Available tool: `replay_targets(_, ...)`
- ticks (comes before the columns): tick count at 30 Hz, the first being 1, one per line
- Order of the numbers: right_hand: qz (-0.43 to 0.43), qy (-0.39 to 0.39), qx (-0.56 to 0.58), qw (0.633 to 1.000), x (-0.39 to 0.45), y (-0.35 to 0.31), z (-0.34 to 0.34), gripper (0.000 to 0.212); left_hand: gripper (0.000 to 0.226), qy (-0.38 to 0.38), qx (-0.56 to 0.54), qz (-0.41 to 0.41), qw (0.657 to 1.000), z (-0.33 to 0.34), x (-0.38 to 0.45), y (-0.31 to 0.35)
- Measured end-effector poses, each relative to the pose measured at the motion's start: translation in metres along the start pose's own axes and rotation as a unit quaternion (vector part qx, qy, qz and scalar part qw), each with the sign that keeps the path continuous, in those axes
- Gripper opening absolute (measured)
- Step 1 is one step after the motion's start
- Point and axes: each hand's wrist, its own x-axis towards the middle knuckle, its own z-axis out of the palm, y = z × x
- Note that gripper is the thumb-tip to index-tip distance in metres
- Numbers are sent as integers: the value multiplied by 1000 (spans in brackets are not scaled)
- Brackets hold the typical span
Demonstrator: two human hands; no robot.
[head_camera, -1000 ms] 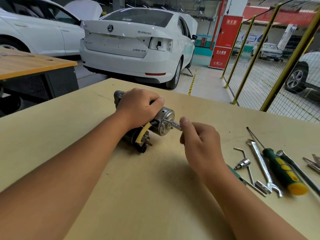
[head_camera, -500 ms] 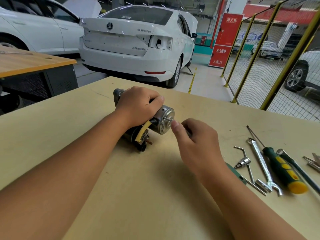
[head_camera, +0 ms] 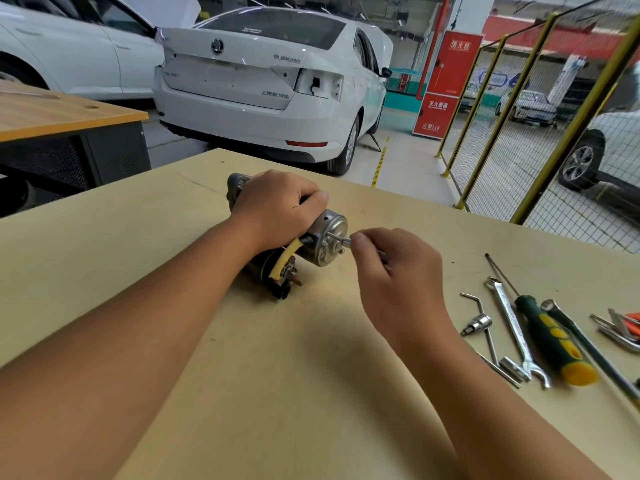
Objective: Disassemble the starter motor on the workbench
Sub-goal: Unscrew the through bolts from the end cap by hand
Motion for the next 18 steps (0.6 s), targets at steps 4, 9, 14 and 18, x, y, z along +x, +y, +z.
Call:
replay_targets(4, 27, 27, 114, 993, -2, -1, 0, 5, 45, -1, 3, 1, 1000, 0, 0, 0)
replay_targets(9, 92, -1, 250, 964, -1, 2, 0, 7, 46, 1, 0, 2, 1000, 1, 0, -1)
replay_targets(14, 123, -24, 255, 959, 0, 4, 2, 17, 45, 0, 3, -1, 1000, 0, 0, 0)
replay_targets(18, 80, 16, 245, 966, -4, 2, 2, 16, 46, -4, 0, 2, 1000, 0, 0, -1)
